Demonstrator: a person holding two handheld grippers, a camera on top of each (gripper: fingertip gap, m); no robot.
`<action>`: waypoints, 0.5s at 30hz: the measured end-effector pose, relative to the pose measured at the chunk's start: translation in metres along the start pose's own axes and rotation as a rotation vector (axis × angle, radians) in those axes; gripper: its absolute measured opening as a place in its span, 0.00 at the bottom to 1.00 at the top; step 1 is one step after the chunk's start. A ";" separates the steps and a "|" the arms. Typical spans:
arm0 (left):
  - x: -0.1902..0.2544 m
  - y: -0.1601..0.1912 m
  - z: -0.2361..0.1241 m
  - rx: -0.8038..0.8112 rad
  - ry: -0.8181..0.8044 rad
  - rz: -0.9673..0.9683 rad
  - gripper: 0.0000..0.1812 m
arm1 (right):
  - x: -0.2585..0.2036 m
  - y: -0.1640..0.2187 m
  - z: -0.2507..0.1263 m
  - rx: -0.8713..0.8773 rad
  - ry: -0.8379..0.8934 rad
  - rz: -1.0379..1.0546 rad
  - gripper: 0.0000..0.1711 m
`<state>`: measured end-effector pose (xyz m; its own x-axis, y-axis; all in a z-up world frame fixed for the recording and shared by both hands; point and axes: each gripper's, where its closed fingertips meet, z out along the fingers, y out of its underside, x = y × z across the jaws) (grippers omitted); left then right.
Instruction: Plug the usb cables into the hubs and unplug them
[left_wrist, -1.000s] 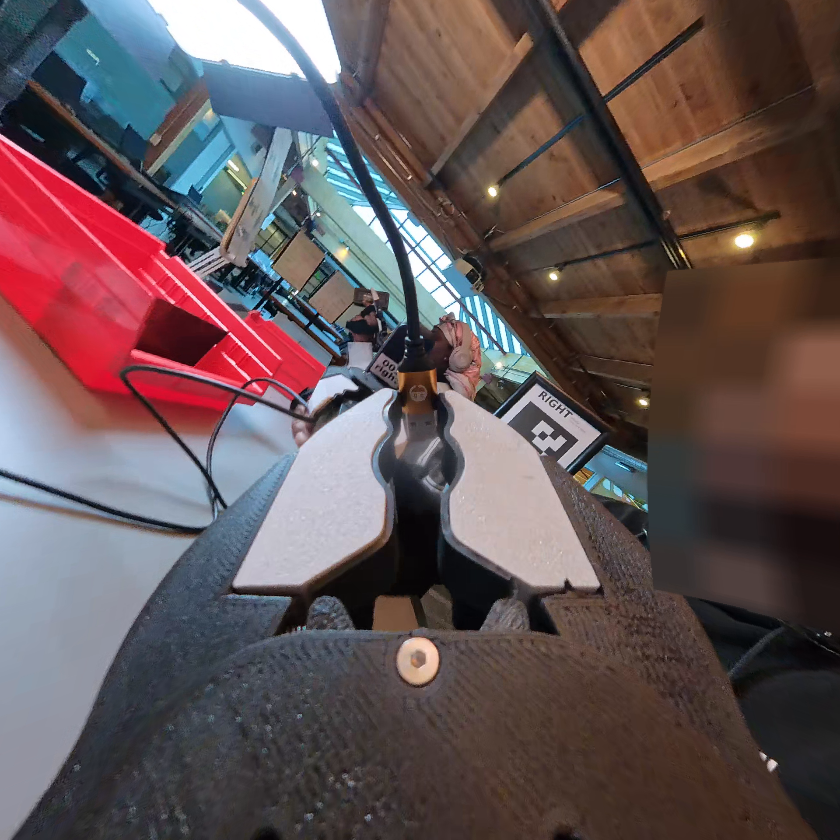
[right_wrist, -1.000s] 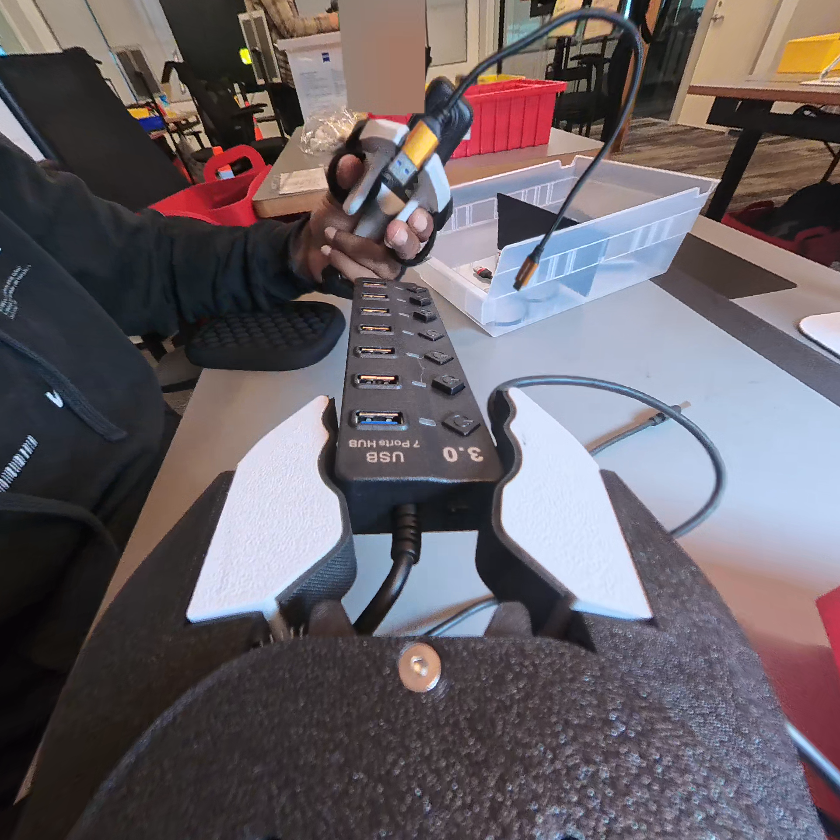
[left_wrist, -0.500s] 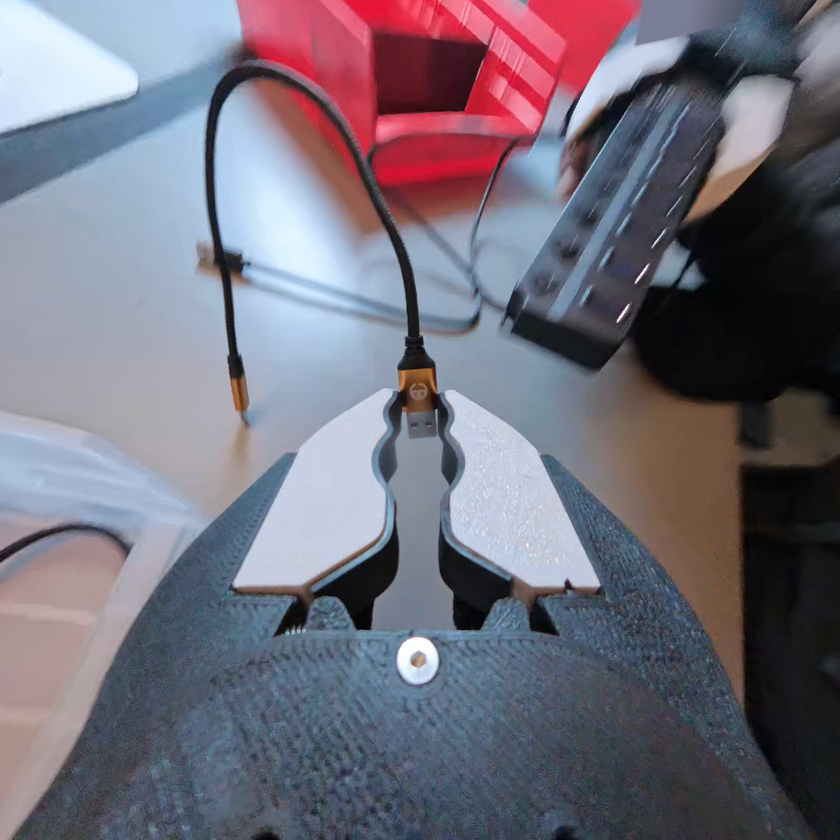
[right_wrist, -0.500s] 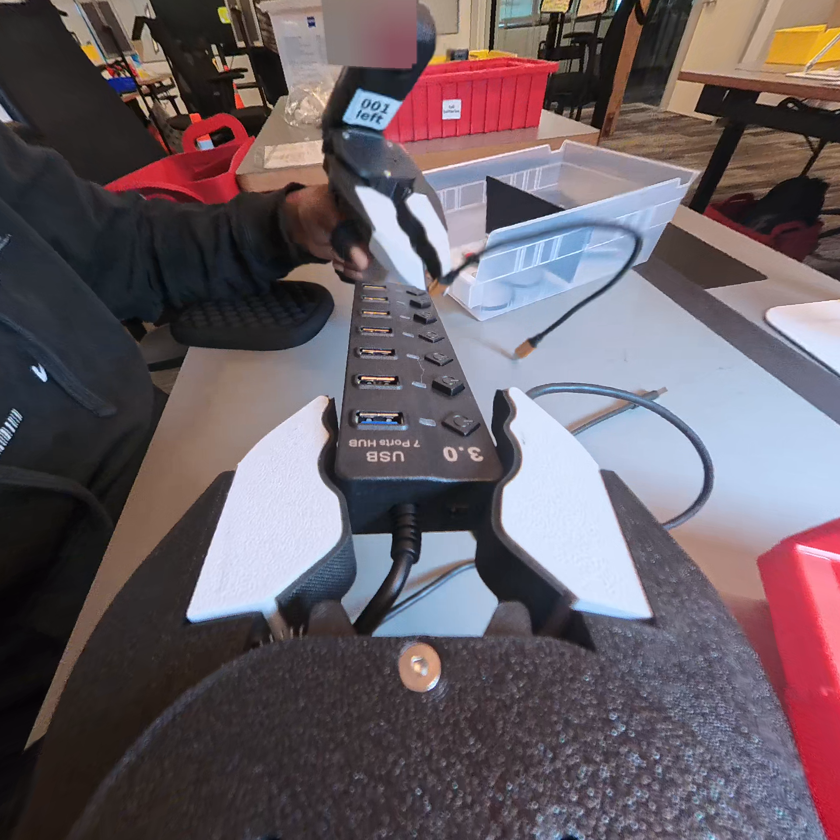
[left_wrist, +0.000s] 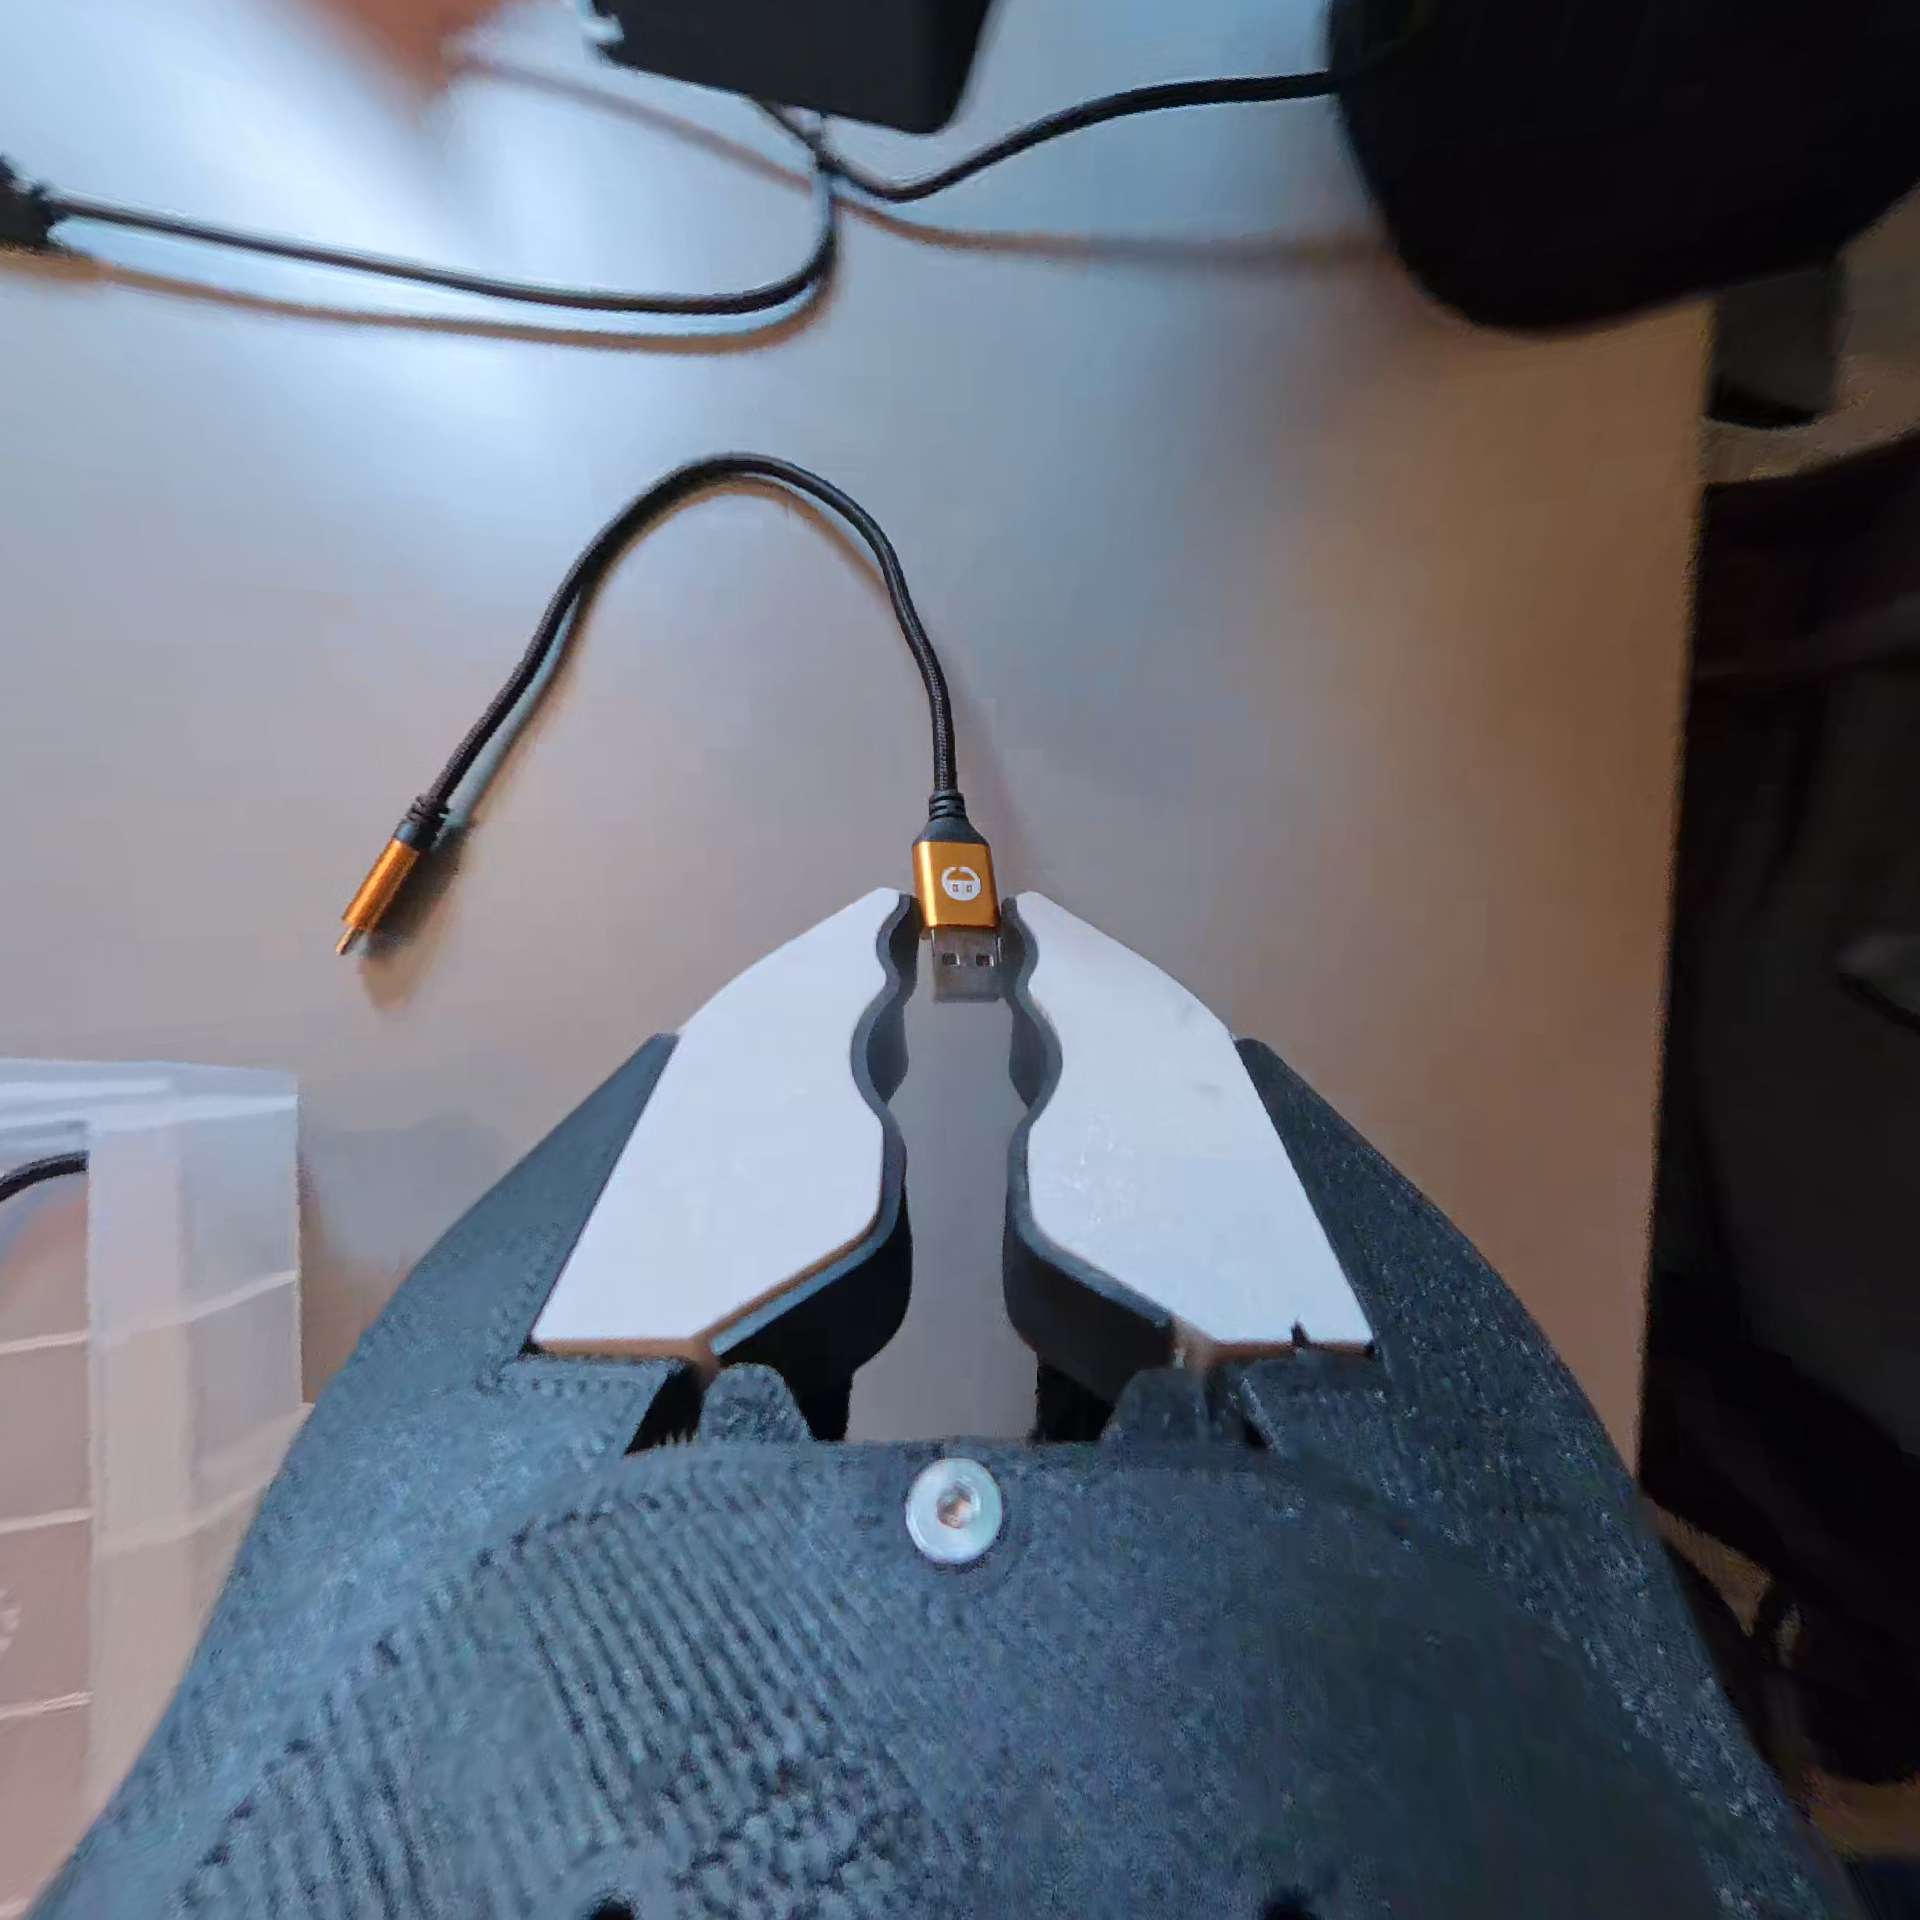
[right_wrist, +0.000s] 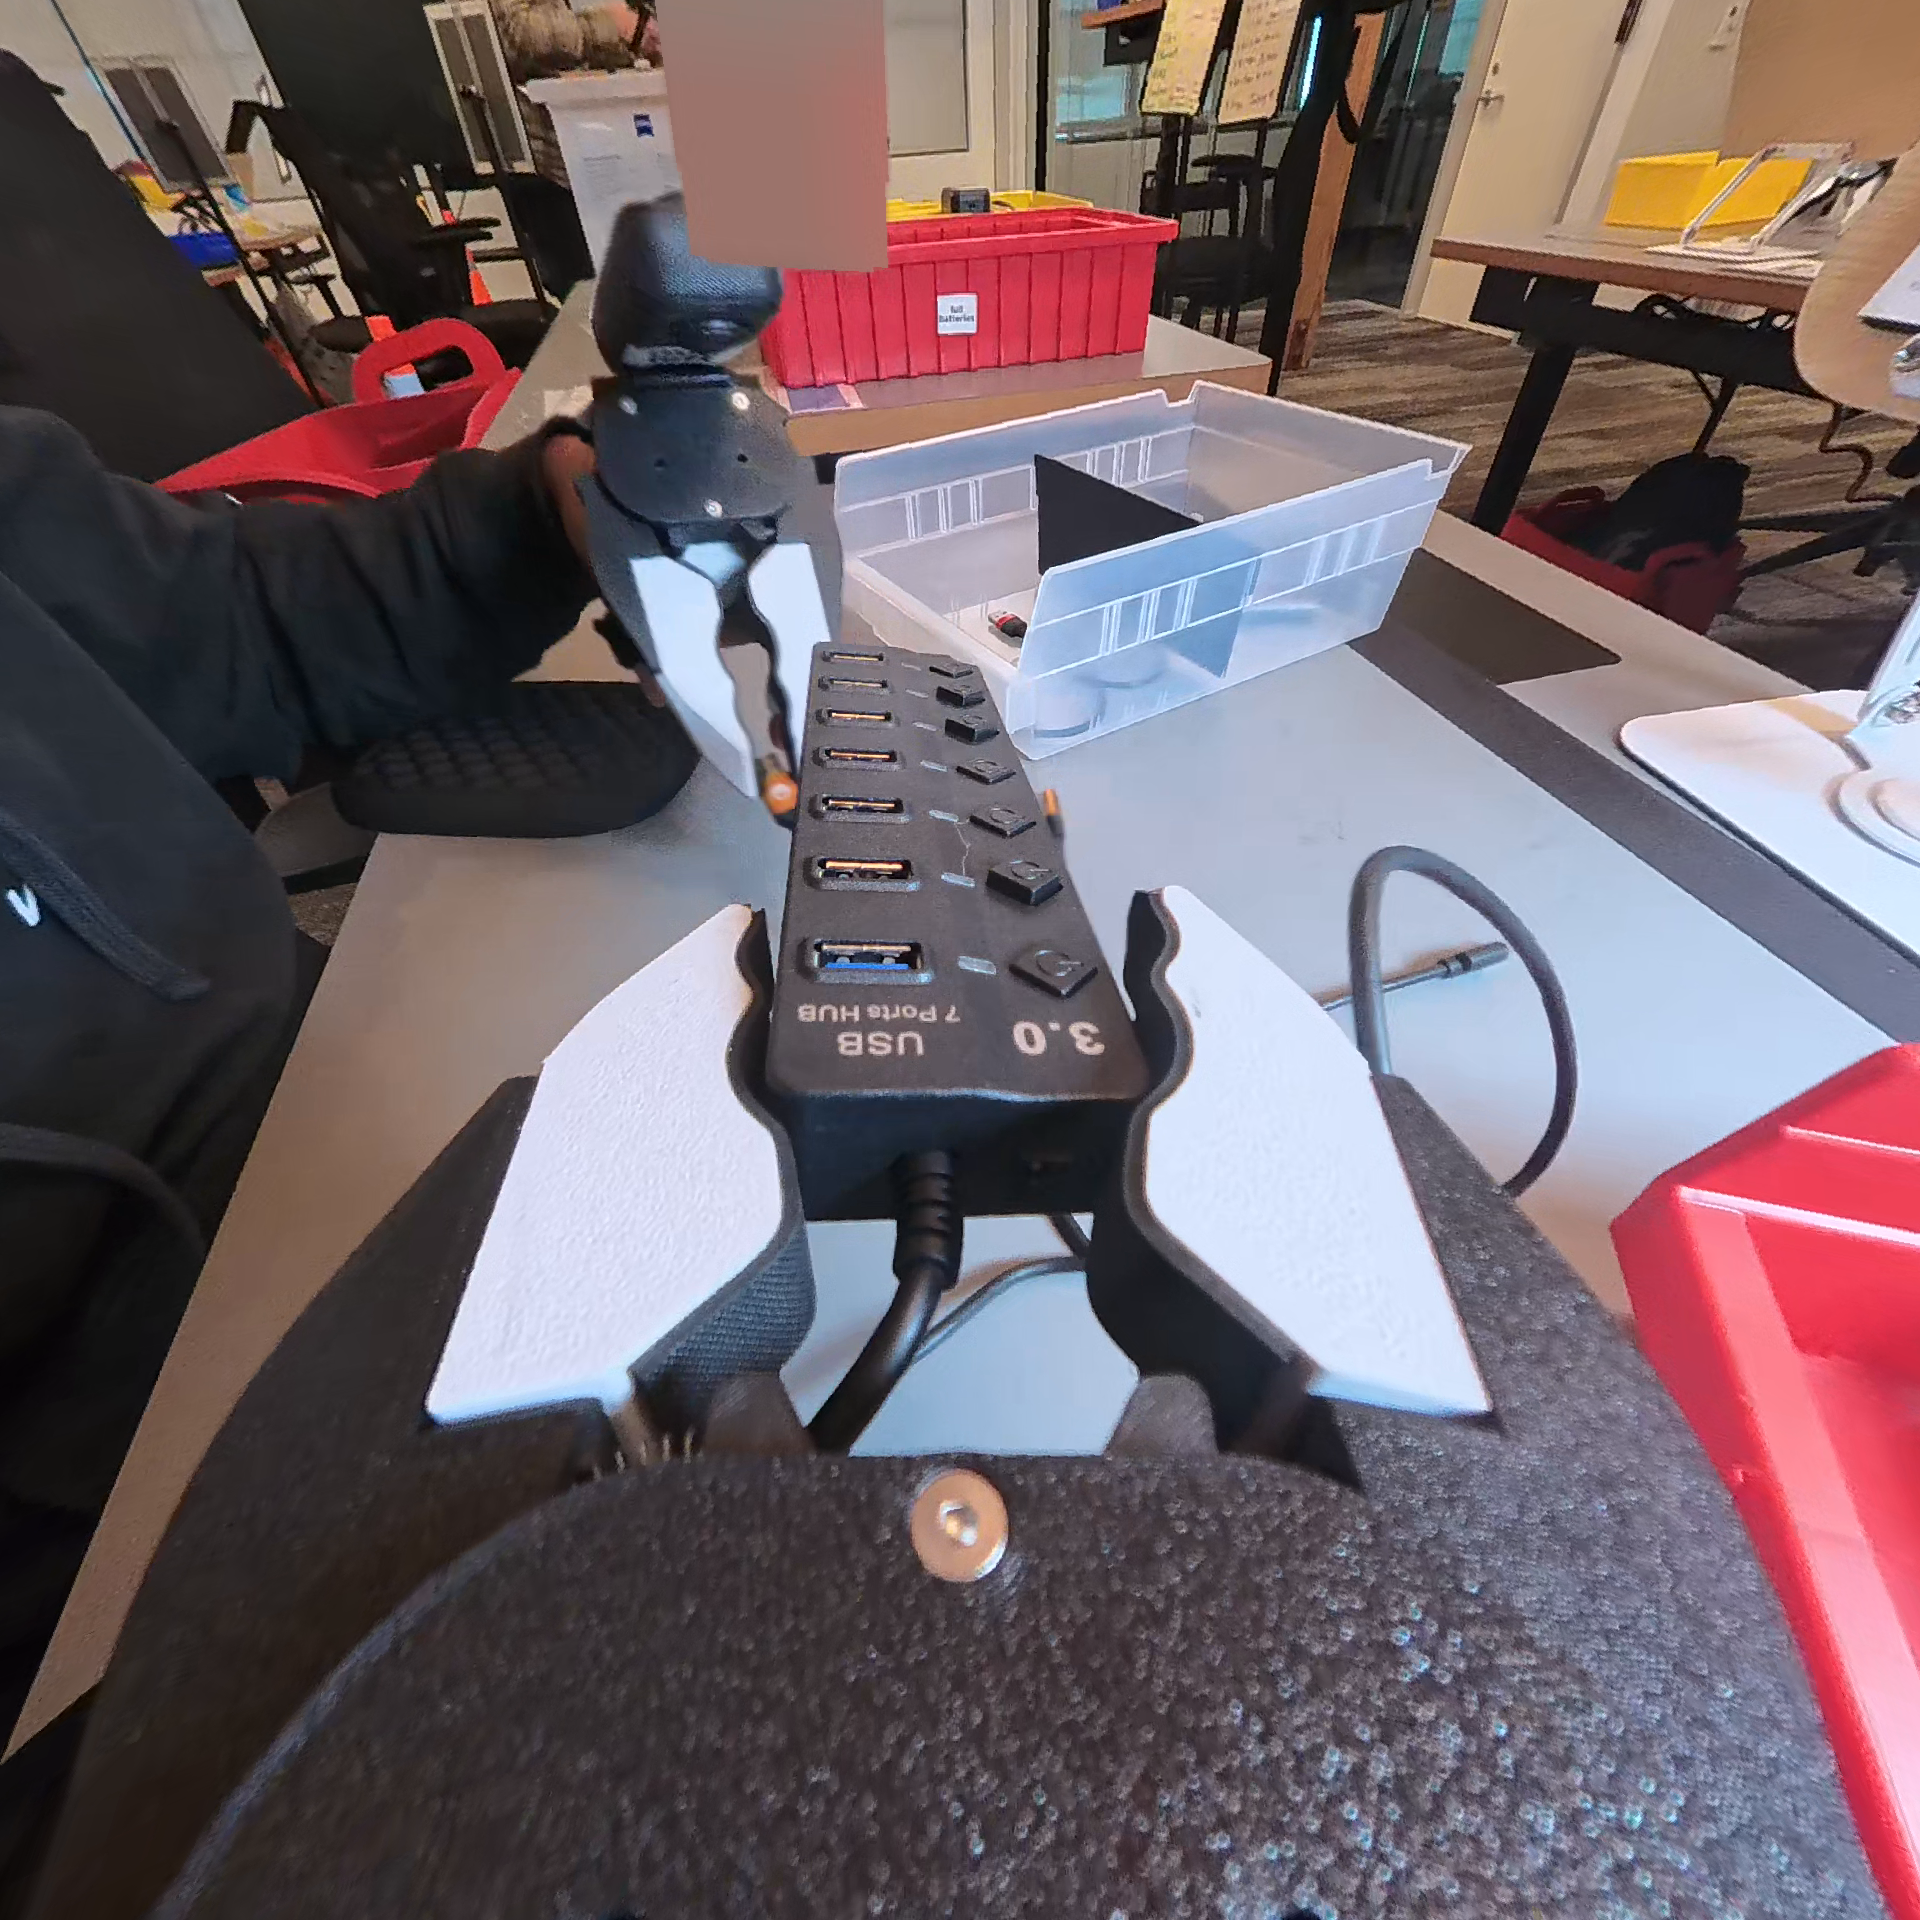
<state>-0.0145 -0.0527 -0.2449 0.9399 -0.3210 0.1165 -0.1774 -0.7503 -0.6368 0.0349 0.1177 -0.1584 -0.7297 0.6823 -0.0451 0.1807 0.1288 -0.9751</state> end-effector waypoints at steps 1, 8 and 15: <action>0.008 0.000 -0.007 0.000 0.028 0.027 0.08 | 0.000 -0.001 -0.001 0.003 0.003 0.000 0.38; 0.021 -0.032 -0.132 0.019 -0.040 0.196 0.08 | 0.002 -0.007 -0.008 0.035 0.007 0.004 0.38; 0.019 -0.076 -0.055 -0.080 0.115 0.269 0.08 | 0.001 -0.002 -0.003 0.009 0.010 -0.003 0.38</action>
<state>0.0008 -0.0330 -0.1525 0.8177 -0.5742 0.0403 -0.4419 -0.6710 -0.5954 0.0358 0.1203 -0.1562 -0.7234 0.6892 -0.0397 0.1726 0.1249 -0.9770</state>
